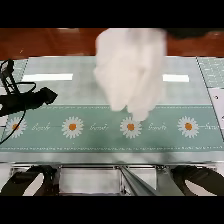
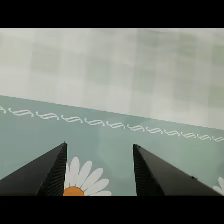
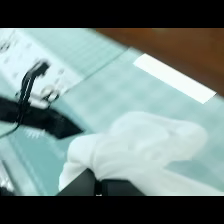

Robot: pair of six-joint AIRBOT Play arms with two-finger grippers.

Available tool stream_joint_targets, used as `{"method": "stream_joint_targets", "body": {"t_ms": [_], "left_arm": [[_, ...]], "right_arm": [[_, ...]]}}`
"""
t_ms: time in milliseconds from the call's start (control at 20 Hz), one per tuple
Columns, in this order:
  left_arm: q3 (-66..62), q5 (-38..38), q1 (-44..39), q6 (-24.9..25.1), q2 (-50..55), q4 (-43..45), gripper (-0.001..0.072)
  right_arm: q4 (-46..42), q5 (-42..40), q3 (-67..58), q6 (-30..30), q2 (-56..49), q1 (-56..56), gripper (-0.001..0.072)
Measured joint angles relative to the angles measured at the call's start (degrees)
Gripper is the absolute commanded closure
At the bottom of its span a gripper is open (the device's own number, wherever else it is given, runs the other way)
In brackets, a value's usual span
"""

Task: Fold the shirts.

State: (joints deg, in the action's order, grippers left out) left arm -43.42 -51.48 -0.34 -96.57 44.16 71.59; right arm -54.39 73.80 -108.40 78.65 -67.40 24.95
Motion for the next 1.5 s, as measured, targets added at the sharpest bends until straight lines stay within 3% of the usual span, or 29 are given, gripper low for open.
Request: {"method": "stream_joint_targets", "body": {"t_ms": [250, 500, 550, 600, 800, 1050, 1250, 1500], "left_arm": [[0.0, -0.9, 0.0, 0.0, 0.0, 2.6, 0.0201], [0.1, -2.2, 0.0, 0.0, 0.1, 2.9, 0.0201], [0.1, -2.3, 0.0, 0.0, 0.2, 2.1, 0.0201], [0.1, -2.3, 0.0, 0.0, 0.3, 1.2, 0.0201], [-0.6, -3.0, 0.9, 2.7, 0.7, -1.4, 0.0201], [0.6, -11.5, 8.1, 5.9, 1.5, -3.6, 0.0201], [10.8, -15.1, 11.2, 14.1, 5.6, -15.9, 0.0201], [16.3, -13.3, 12.0, 31.5, 16.6, -37.1, 0.0201]], "right_arm": [[-8.5, 0.7, 5.5, 2.8, -12.9, 10.9, 0.0693], [-10.3, -5.2, 18.9, 5.6, -21.2, 13.2, 0.0678], [-9.8, -6.1, 20.6, 5.9, -22.6, 13.3, 0.0467], [-9.5, -6.5, 21.7, 6.2, -23.6, 13.4, 0.0306], [-9.9, -5.3, 21.7, 6.3, -22.9, 8.8, 0.0306], [-18.8, 0.1, 27.1, 7.1, -10.0, -11.9, 0.0307], [-10.9, -6.1, 47.9, 5.6, 1.0, -29.8, 0.0307], [0.5, -9.8, 64.7, -2.2, 5.9, -41.1, 0.0307]]}}
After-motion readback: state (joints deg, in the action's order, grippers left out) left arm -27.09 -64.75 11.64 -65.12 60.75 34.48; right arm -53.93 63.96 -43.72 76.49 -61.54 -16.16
